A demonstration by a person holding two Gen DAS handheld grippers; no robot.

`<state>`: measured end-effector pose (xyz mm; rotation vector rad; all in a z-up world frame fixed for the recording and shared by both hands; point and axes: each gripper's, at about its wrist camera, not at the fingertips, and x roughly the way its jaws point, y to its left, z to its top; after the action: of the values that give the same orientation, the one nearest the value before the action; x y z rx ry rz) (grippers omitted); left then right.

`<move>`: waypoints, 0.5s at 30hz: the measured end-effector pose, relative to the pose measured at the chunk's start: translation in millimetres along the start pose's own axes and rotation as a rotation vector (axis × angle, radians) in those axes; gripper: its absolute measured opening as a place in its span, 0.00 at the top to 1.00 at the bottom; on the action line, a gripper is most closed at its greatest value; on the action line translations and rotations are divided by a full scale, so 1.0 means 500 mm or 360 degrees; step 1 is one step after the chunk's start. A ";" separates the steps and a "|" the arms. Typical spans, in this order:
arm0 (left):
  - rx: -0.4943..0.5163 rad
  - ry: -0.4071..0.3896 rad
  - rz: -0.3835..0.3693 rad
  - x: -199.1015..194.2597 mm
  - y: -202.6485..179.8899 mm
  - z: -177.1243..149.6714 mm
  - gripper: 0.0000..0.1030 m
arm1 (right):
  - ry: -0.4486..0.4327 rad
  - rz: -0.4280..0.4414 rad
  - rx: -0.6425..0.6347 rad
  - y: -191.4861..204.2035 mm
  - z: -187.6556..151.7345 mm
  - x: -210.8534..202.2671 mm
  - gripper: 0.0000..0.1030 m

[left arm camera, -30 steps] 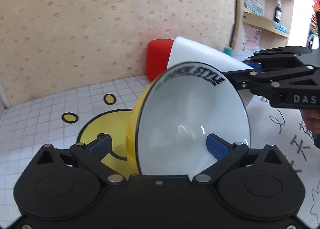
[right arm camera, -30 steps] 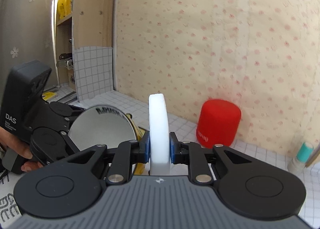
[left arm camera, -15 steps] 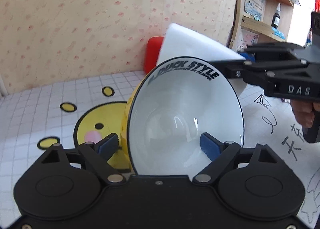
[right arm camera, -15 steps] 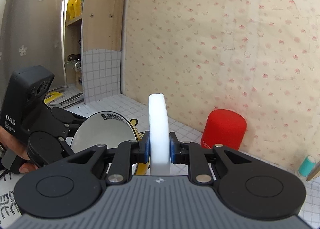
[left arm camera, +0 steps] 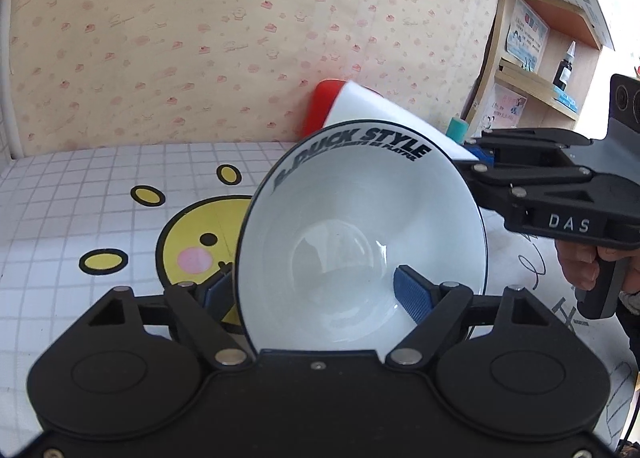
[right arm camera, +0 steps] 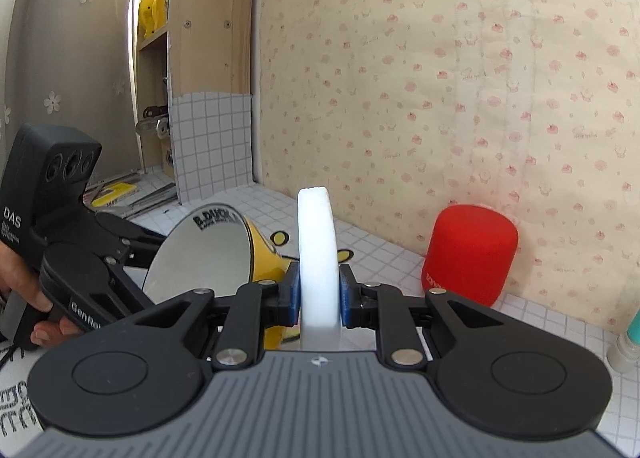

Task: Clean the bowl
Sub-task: 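Hold the yellow bowl with the left gripper while the right brings the white sponge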

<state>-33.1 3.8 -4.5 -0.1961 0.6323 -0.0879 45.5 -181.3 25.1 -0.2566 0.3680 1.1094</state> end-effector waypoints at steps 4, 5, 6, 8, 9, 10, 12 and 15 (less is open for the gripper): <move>-0.0021 -0.0006 -0.0013 -0.001 0.005 0.001 0.19 | 0.0013 -0.0015 -0.0029 0.005 -0.011 -0.016 0.79; -0.0018 -0.0005 -0.0010 0.000 0.005 0.002 0.19 | 0.0014 -0.0021 -0.0037 0.007 -0.013 -0.020 0.79; -0.0013 -0.0004 -0.0009 0.000 0.005 0.002 0.19 | 0.0016 -0.0026 -0.0045 0.010 -0.014 -0.024 0.79; -0.0007 -0.0003 -0.0003 -0.001 0.004 0.000 0.19 | 0.0015 -0.0033 -0.0062 0.010 -0.008 -0.024 0.79; -0.0009 -0.0002 -0.0001 0.000 0.001 0.002 0.19 | 0.0012 -0.0033 -0.0068 0.010 -0.004 -0.022 0.79; -0.0011 -0.0003 -0.0001 -0.001 0.002 0.001 0.19 | 0.0009 -0.0032 -0.0074 0.010 0.000 -0.020 0.79; -0.0014 -0.0003 -0.0009 0.000 0.006 0.003 0.19 | -0.0005 -0.0028 -0.0085 0.010 0.014 -0.014 0.79; -0.0012 -0.0002 -0.0013 0.001 0.008 0.006 0.19 | -0.0005 -0.0042 -0.0113 0.017 0.018 -0.015 0.79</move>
<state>-30.9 8.3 -3.4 -0.2057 0.6309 -0.0931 36.3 -180.6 36.5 -0.3213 0.3221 1.0981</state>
